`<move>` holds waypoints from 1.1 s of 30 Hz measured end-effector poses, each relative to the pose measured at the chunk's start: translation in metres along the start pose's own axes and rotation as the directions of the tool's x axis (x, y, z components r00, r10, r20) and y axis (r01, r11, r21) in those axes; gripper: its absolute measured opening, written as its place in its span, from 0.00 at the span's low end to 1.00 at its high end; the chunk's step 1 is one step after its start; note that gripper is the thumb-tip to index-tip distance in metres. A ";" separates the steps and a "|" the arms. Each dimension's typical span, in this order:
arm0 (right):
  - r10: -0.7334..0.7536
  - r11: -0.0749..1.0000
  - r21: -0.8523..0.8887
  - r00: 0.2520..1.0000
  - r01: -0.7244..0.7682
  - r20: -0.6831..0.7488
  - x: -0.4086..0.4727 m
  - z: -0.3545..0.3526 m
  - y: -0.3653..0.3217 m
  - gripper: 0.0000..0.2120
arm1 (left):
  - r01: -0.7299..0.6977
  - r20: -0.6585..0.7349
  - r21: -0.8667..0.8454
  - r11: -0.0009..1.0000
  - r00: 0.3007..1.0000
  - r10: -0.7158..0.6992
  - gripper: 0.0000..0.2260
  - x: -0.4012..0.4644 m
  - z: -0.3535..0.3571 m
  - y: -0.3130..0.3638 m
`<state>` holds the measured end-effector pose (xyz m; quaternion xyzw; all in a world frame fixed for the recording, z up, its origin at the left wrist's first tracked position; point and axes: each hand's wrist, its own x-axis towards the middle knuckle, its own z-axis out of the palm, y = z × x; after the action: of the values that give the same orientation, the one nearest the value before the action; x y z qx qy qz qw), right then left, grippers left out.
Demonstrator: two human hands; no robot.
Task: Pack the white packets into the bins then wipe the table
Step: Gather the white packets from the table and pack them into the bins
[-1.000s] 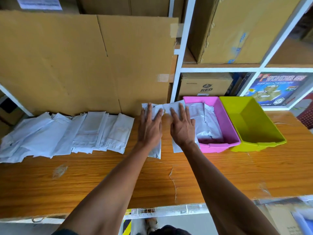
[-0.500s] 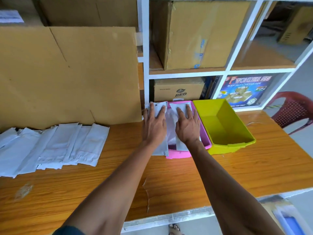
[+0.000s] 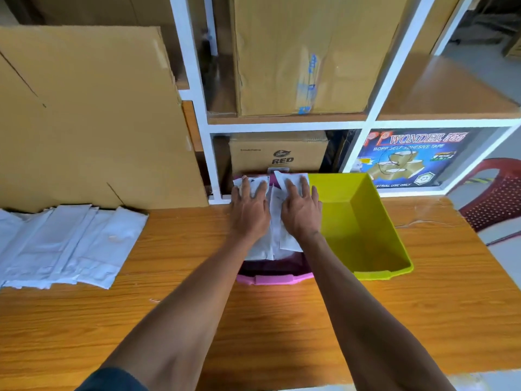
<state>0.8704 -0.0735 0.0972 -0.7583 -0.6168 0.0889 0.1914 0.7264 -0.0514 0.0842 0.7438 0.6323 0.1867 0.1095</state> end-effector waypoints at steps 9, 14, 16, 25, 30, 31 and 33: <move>-0.004 1.000 0.000 1.000 0.004 0.022 0.019 0.010 0.013 0.27 | -0.028 0.036 0.131 0.991 0.999 0.023 0.26 0.023 0.031 0.001; -0.005 1.000 -0.013 1.000 0.006 0.024 0.022 0.015 0.015 0.28 | -0.126 0.090 0.132 0.983 0.989 0.115 0.29 0.010 0.041 0.002; -0.011 1.000 -0.012 1.000 0.011 0.029 0.022 0.017 0.013 0.28 | -0.133 0.184 0.171 0.976 0.978 0.101 0.30 0.008 0.046 -0.004; -0.042 0.998 -0.054 0.998 0.044 0.038 0.016 0.027 -0.005 0.27 | -0.063 0.117 0.006 0.998 0.991 0.062 0.32 0.017 0.029 -0.018; -0.026 0.996 -0.088 0.996 0.033 0.081 0.011 0.045 -0.013 0.25 | 0.078 0.019 -0.263 0.962 0.997 -0.075 0.28 0.009 0.011 -0.015; -0.014 0.995 -0.098 0.995 0.024 0.099 0.010 0.049 -0.012 0.25 | 0.074 0.004 -0.266 0.961 0.997 -0.076 0.26 0.008 0.009 -0.016; -0.008 0.995 -0.101 0.992 0.020 0.126 0.009 0.058 -0.009 0.26 | 0.043 -0.026 -0.252 0.967 0.998 -0.051 0.25 0.007 0.011 -0.021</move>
<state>0.8429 -0.0532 0.0487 -0.7557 -0.6366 0.1033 0.1138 0.7134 -0.0403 0.0670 0.7056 0.6227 0.2747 0.1973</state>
